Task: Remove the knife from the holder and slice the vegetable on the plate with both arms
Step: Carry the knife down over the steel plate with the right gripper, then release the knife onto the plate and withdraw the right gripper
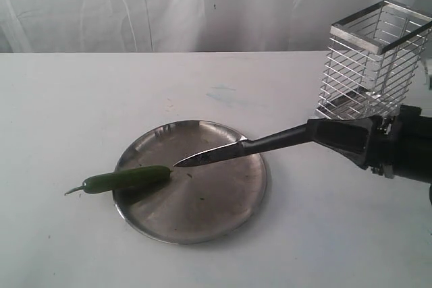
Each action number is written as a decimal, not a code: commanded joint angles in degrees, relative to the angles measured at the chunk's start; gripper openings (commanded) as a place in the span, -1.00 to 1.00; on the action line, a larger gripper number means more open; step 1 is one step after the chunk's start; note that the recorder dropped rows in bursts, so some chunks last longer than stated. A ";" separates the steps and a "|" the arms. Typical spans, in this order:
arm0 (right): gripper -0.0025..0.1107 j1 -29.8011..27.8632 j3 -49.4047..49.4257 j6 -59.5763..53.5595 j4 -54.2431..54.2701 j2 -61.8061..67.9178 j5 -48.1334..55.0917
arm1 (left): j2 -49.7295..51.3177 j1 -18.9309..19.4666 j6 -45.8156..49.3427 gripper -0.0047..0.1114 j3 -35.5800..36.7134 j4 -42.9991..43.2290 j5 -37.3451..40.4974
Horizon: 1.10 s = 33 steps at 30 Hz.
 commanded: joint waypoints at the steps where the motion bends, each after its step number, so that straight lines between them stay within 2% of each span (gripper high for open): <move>1: -0.96 2.46 0.30 -4.35 1.13 0.07 1.74 | -0.26 -0.45 0.07 -0.92 0.00 0.21 0.17; 9: -0.96 2.86 0.30 -4.17 1.13 0.07 1.74 | -0.26 -0.45 0.07 -0.92 0.00 0.21 0.17; 12: -0.96 2.86 0.18 5.52 1.13 0.07 1.41 | -0.26 -0.45 0.07 -0.92 0.00 0.21 0.17; 15: -0.96 2.86 0.18 16.71 1.13 0.07 -7.36 | -0.26 -0.45 0.07 -0.92 0.00 0.21 0.17; 18: -0.96 2.86 0.18 27.03 1.13 0.10 -11.65 | -0.26 -0.45 0.07 -0.92 0.00 0.21 0.17; 21: -0.96 2.86 0.18 30.08 1.13 0.10 -13.49 | -0.26 -0.45 0.07 -0.92 0.00 0.21 0.17; 25: -0.96 2.86 0.18 36.13 1.13 0.10 -21.56 | -0.26 -0.45 0.07 -0.92 0.00 0.21 0.17; 29: -0.96 2.86 0.18 37.46 1.13 0.94 -22.41 | -0.26 -0.45 0.07 -0.92 0.00 0.21 0.17; 33: -0.96 2.86 -0.32 33.04 1.13 3.73 -19.73 | -0.26 -0.45 0.07 -0.92 0.00 0.21 0.17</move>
